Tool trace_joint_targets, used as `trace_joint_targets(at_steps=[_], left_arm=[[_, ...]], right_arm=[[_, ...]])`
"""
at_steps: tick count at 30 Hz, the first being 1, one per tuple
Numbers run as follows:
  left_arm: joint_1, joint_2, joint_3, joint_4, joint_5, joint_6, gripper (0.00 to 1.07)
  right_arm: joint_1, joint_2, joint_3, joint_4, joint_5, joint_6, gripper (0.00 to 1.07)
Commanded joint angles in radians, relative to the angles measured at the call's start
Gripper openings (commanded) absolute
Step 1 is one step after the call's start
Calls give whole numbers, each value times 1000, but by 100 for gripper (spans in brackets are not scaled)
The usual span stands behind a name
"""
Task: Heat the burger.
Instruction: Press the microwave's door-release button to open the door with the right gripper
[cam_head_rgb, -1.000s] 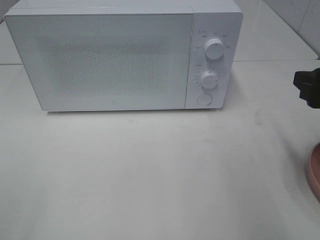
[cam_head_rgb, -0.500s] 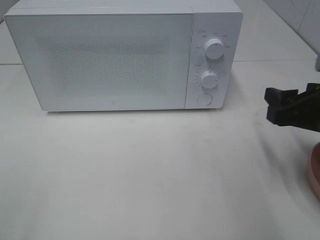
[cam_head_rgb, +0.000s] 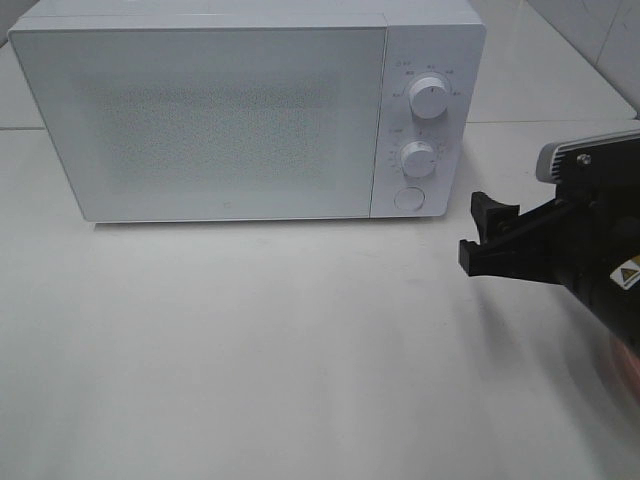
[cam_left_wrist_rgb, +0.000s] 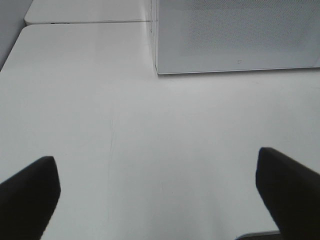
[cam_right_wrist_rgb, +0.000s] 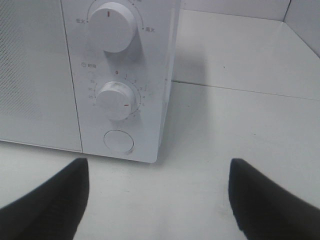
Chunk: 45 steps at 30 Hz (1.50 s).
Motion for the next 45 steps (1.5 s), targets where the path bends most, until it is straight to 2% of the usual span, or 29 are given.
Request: trace_joint_targets(at_steps=[1, 11, 17, 28, 36, 38, 41, 43, 44, 45], left_arm=[[-5, -23, -1, -10, -9, -1, 100], [-5, -23, -1, -10, -9, -1, 100], [-5, -23, -1, -10, -9, -1, 100], [-5, -17, -1, -10, -9, -1, 100], [-5, -17, -1, -10, -9, -1, 100], [-5, -17, -1, -10, -9, -1, 100], [-5, -17, -1, -10, -9, -1, 100], [-5, -17, -1, -10, -9, -1, 100], [-5, -17, -1, -10, -9, -1, 100], [-5, -17, -1, -10, -9, -1, 100]], right_arm=[[89, 65, -40, 118, -68, -15, 75], [194, 175, -162, 239, -71, -39, 75], [195, 225, -199, 244, -58, -35, 75], [195, 260, -206, 244, -67, 37, 75], [195, 263, -206, 244, -66, 305, 73], [195, 263, -206, 244, -59, 582, 68], [195, 263, -206, 244, -57, 663, 63], [195, 263, -206, 243, -41, 891, 54], [195, 263, -206, 243, -41, 891, 54], [195, 263, -206, 243, -36, 1029, 47]])
